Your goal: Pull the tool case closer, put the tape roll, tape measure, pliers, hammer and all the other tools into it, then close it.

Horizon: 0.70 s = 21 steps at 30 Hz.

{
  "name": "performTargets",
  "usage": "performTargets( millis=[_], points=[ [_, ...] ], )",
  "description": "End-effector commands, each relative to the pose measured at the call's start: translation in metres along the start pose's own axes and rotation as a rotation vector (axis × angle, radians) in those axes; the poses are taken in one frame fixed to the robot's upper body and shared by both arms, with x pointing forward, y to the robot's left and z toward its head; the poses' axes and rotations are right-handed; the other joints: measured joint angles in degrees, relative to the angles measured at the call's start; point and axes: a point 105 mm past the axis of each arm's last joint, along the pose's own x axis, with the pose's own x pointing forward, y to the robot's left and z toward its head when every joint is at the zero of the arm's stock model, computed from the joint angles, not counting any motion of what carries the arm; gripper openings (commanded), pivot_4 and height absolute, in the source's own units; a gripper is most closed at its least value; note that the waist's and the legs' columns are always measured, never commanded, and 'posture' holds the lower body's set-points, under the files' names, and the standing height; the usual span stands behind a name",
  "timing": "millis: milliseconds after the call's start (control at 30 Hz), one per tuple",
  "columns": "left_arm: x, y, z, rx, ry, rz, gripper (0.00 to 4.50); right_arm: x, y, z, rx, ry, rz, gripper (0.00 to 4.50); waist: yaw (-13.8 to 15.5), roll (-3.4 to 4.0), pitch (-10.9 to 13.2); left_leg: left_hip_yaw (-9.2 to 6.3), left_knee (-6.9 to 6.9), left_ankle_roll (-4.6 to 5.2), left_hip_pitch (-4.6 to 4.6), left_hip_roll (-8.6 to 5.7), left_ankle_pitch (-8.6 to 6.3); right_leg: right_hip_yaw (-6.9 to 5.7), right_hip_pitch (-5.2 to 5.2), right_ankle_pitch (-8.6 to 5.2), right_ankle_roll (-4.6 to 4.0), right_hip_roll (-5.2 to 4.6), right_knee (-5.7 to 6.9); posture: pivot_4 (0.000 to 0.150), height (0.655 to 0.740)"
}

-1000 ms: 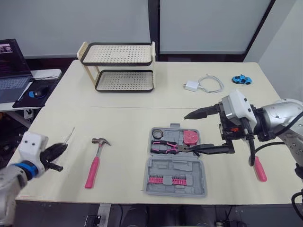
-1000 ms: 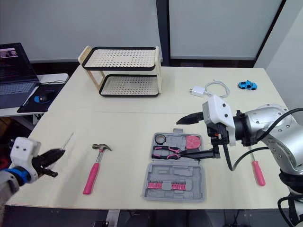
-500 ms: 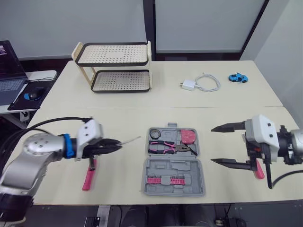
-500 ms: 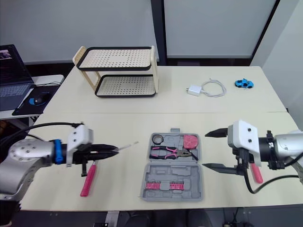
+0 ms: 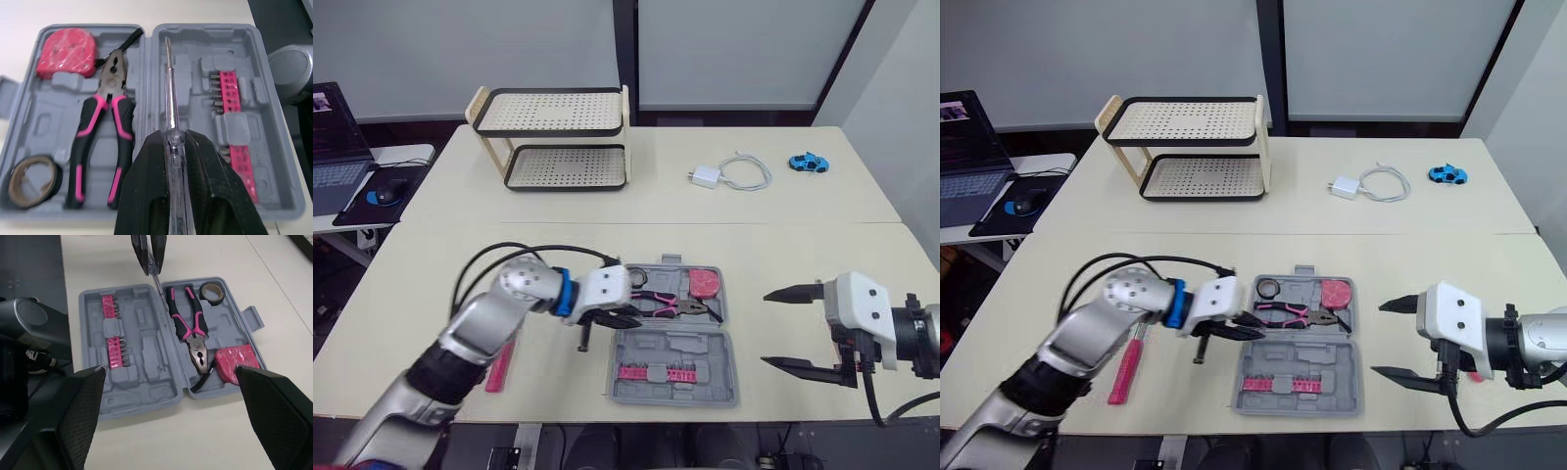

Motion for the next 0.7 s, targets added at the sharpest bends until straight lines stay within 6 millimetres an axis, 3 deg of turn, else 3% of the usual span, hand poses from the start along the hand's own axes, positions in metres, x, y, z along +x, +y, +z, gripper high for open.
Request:
performTargets(
  millis=[33, 267, 700],
  points=[
    [0.013, -0.001, 0.011, 0.024, 0.016, 0.003, 0.18, 0.002, 0.000, 0.000, -0.029, 0.030, -0.018, 4.50, -0.17, 0.00, 0.00, 0.02, 0.00, 0.00, 0.01, 0.01, 0.00, 0.01, 0.00, 0.00, 0.00, 0.01, 0.00, 0.150, 0.7400],
    [0.032, -0.001, 0.010, 0.060, 0.060, 0.028, 0.18, 0.008, -0.001, -0.004, -0.029, 0.047, -0.029, 4.50, -0.03, -0.01, 0.00, -0.03, 0.02, -0.01, 0.01, 0.03, 0.01, 0.01, 0.01, 0.00, 0.00, 0.02, 0.01, 0.150, 0.7400],
    [0.042, -0.003, -0.006, 0.063, 0.114, 0.053, 0.18, 0.014, -0.004, -0.001, -0.043, 0.039, -0.041, 4.50, 0.03, -0.02, 0.00, -0.05, 0.06, -0.03, 0.00, 0.04, 0.02, 0.01, 0.03, 0.00, 0.00, -0.01, 0.01, 0.150, 0.7400]
  ],
)
